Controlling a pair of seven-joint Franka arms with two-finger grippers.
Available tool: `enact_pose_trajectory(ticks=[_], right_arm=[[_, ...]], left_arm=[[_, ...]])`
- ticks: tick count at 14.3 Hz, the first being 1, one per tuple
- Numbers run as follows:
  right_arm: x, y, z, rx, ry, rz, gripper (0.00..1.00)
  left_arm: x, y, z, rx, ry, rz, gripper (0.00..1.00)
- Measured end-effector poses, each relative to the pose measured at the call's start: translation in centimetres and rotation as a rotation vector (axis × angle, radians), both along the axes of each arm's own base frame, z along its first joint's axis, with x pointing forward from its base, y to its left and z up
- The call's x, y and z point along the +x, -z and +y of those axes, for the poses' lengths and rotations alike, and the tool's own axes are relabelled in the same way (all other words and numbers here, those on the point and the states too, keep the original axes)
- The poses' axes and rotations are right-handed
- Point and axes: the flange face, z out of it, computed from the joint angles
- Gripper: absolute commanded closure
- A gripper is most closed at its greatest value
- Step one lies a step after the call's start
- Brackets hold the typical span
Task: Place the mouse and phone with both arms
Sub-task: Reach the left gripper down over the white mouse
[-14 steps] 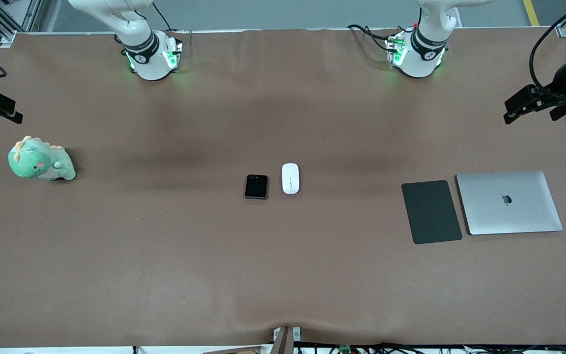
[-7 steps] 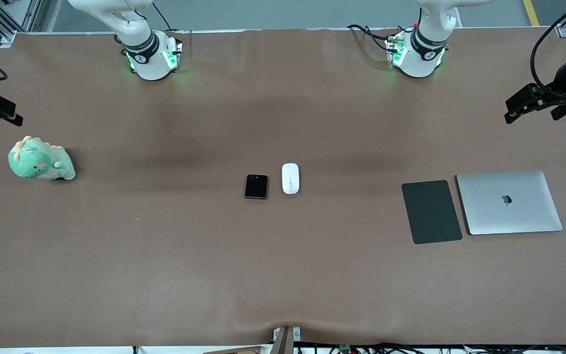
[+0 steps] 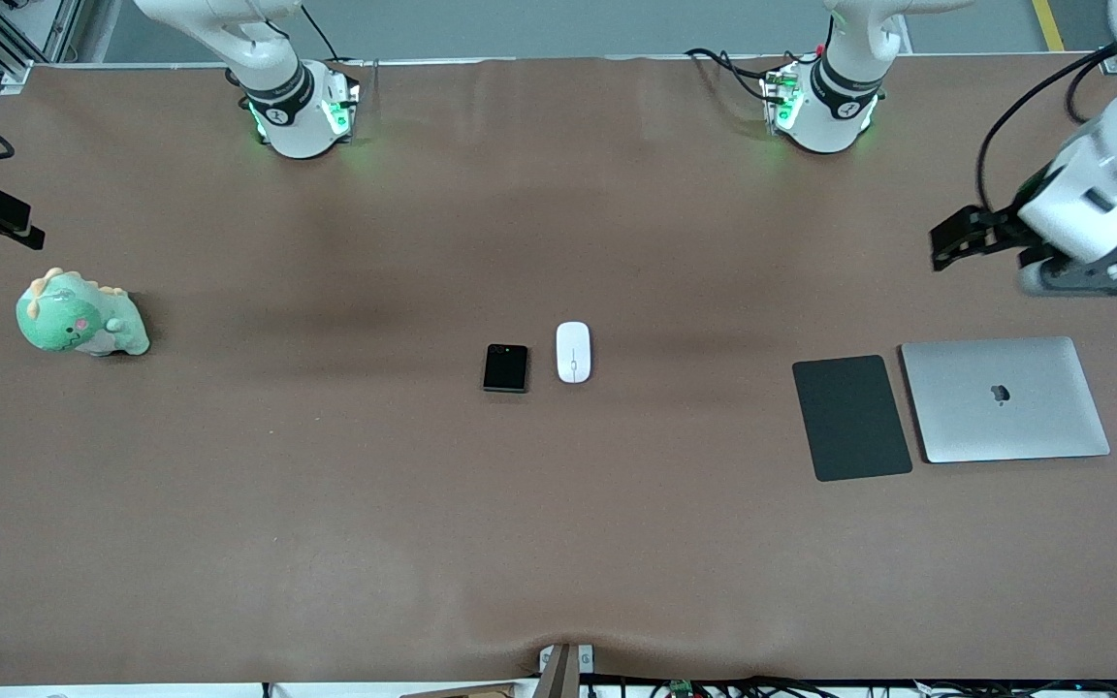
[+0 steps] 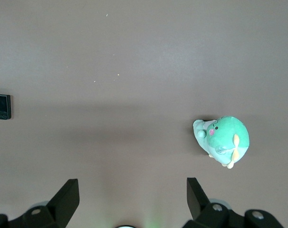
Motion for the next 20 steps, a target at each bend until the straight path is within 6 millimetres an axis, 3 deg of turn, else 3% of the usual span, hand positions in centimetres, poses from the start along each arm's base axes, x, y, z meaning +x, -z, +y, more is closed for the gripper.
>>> enact_pose_trajectory(ticks=[4, 7, 11, 14, 20], right_arm=[[0.0, 0.0, 0.0, -0.001, -0.001, -0.003, 0.00], [0.1, 0.0, 0.1, -0.001, -0.002, -0.003, 0.00], [0.1, -0.1, 0.2, -0.001, -0.004, -0.004, 0.00], [0.1, -0.1, 0.3, -0.001, -0.005, -0.004, 0.00], [0.2, -0.1, 0.3, -0.002, -0.005, -0.009, 0.00]], left_arm=[[2.3, 5.3, -5.2, -0.026, -0.029, 0.012, 0.00], [2.8, 9.4, -11.1, -0.041, -0.069, 0.021, 0.00], [2.3, 15.3, -19.2, -0.067, -0.092, 0.026, 0.00], [1.8, 20.0, -23.9, -0.076, -0.104, 0.016, 0.00], [-1.5, 28.7, -32.8, -0.108, -0.151, 0.000, 0.00]])
